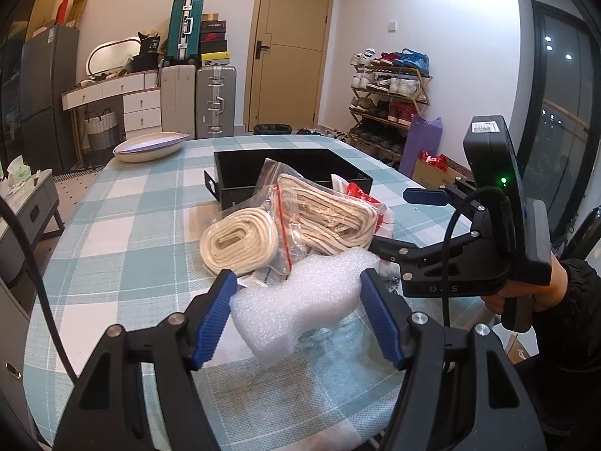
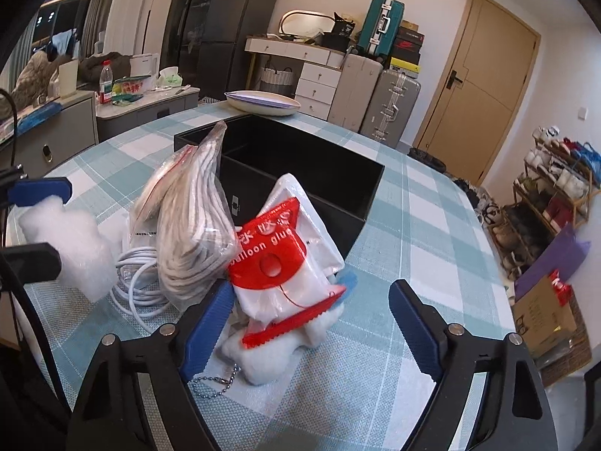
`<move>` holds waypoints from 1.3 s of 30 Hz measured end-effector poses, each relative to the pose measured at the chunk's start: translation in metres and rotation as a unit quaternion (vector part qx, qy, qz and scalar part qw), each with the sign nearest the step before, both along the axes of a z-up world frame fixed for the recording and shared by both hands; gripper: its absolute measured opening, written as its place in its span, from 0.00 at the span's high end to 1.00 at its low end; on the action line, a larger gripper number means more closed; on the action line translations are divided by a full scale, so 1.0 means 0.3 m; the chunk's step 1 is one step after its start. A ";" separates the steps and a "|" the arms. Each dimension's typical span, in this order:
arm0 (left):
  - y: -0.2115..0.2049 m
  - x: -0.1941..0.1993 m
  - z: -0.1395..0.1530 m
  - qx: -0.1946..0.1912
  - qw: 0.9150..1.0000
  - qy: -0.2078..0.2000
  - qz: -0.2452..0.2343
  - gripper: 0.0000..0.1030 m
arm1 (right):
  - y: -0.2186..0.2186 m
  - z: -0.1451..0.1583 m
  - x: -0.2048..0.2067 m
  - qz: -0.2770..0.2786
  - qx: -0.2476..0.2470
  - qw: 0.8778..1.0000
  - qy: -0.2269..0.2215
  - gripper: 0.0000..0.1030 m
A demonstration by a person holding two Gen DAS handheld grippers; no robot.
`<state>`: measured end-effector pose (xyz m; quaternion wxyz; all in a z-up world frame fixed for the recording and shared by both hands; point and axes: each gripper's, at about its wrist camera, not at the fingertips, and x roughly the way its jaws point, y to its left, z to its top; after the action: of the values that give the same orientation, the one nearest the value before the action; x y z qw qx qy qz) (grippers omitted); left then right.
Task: Organize soft objects
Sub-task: 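Lift the foam with the left tool while the right tool grasps and lifts the red packet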
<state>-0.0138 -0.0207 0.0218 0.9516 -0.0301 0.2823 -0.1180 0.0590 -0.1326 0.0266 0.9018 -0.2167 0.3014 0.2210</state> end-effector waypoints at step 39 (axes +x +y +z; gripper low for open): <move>0.135 0.165 0.169 -0.005 0.995 -0.057 0.078 0.35 | -0.279 0.357 -0.062 0.001 0.265 0.963 -0.048 0.58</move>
<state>0.0358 0.0197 0.0725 0.9723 -0.0499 0.2235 -0.0462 0.0404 -0.2164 0.1337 0.9402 0.0192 0.1888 0.2830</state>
